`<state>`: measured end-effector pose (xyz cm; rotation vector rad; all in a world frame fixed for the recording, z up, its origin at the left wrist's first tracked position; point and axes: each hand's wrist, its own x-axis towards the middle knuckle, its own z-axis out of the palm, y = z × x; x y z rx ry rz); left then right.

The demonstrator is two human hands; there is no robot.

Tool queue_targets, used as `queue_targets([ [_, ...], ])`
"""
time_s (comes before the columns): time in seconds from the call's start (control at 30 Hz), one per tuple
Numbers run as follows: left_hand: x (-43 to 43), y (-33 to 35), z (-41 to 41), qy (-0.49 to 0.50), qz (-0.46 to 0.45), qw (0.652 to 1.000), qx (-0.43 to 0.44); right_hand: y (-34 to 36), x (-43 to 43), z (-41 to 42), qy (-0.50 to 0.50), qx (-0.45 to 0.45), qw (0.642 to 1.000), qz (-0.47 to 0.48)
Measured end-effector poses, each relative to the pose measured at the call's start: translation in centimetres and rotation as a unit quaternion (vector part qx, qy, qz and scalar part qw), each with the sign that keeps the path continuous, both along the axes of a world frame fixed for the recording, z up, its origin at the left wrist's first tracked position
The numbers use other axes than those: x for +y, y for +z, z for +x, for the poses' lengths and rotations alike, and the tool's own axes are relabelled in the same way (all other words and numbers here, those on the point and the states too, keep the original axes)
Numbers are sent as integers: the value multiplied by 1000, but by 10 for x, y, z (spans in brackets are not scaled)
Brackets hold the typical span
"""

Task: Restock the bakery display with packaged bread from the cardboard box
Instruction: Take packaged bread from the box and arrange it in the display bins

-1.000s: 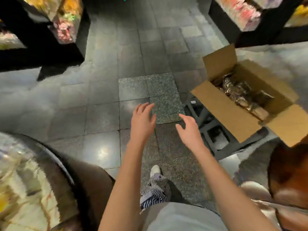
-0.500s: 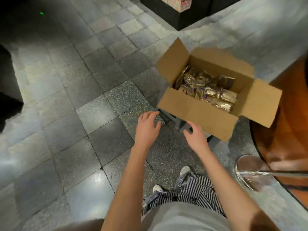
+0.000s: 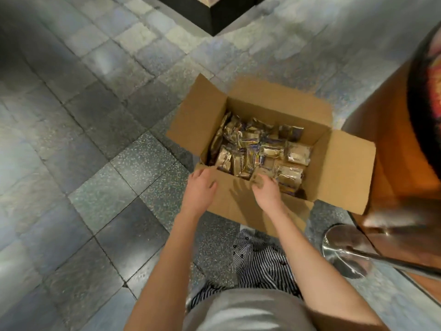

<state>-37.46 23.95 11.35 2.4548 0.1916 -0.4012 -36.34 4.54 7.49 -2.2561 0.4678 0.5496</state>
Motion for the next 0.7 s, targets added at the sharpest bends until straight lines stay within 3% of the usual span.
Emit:
queue_targets([
  [0.2, -36, -26, 84, -3, -15, 999, 42, -36, -36, 68, -25, 42, 999, 6],
  [0.47, -60, -82, 130, -22, -14, 990, 138, -85, -61, 96, -38, 116, 992, -14],
  [0.7, -68, -158, 165, -43, -17, 974, 220, -148, -54, 120, -122, 179, 976, -2],
])
